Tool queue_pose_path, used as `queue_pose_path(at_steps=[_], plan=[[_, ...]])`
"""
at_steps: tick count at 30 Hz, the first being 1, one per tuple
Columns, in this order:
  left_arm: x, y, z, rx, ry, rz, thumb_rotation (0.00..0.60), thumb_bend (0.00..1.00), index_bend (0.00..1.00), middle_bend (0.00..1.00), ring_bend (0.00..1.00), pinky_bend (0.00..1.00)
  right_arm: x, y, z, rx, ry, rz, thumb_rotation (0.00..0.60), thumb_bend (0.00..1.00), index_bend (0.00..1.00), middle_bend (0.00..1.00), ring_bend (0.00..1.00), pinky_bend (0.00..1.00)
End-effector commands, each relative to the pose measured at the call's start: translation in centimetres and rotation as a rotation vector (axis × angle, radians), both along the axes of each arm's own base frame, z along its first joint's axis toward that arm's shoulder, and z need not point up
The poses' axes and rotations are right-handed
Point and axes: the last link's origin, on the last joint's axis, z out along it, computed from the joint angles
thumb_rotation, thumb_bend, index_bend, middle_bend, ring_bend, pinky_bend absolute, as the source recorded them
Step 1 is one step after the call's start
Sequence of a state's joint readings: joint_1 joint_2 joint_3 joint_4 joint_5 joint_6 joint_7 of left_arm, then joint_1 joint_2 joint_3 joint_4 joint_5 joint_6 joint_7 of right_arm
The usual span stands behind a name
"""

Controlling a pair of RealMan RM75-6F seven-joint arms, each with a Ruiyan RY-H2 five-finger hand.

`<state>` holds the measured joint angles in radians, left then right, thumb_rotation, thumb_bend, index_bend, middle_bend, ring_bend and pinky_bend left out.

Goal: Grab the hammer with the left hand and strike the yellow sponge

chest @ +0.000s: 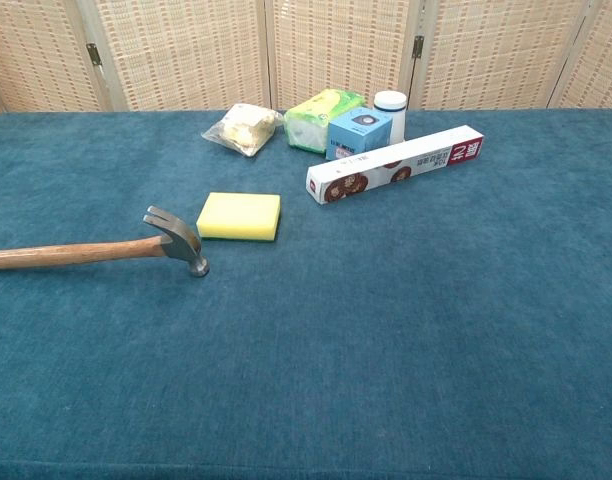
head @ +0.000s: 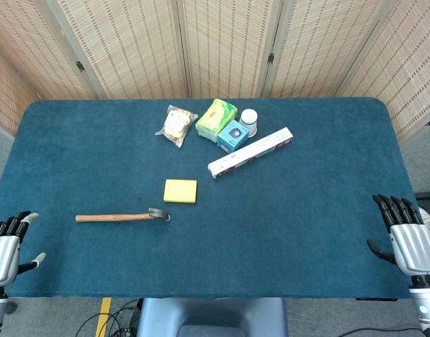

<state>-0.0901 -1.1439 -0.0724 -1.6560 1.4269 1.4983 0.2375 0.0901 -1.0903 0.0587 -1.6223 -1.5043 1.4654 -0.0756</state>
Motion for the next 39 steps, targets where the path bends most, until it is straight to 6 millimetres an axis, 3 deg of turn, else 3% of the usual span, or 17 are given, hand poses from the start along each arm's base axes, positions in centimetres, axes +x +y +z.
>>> queue_pose_path(at_steps=[1, 17, 28, 39], plan=[[0.0, 0.1, -0.1, -0.002, -0.001, 0.0, 0.6, 0.14, 0.23, 0.2, 0.22, 0.25, 0.0, 0.0, 0.2, -0.002, -0.008, -0.001, 0.6, 0.16, 0.0, 0.1, 0.07, 0.09], [1.3, 2.2, -0.7, -0.009, -0.035, -0.086, 0.6, 0.14, 0.27, 0.2, 0.22, 0.25, 0.4, 0.6, 1.4, -0.048, -0.015, 0.012, 0.6, 0.18, 0.0, 0.1, 0.07, 0.09], [5.2, 6.5, -3.3, -0.176, -0.029, -0.157, 0.6, 0.14, 0.26, 0.23, 0.23, 0.25, 1.6, -0.3, 3.2, -0.086, 0.0, 0.059, 0.6, 0.18, 0.0, 0.1, 0.07, 0.09], [8.7, 9.9, -6.4, -0.325, -0.093, -0.127, 0.6, 0.14, 0.27, 0.23, 0.23, 0.25, 1.6, -0.8, 2.9, -0.055, -0.002, 0.044, 0.6, 0.18, 0.0, 0.1, 0.07, 0.09]])
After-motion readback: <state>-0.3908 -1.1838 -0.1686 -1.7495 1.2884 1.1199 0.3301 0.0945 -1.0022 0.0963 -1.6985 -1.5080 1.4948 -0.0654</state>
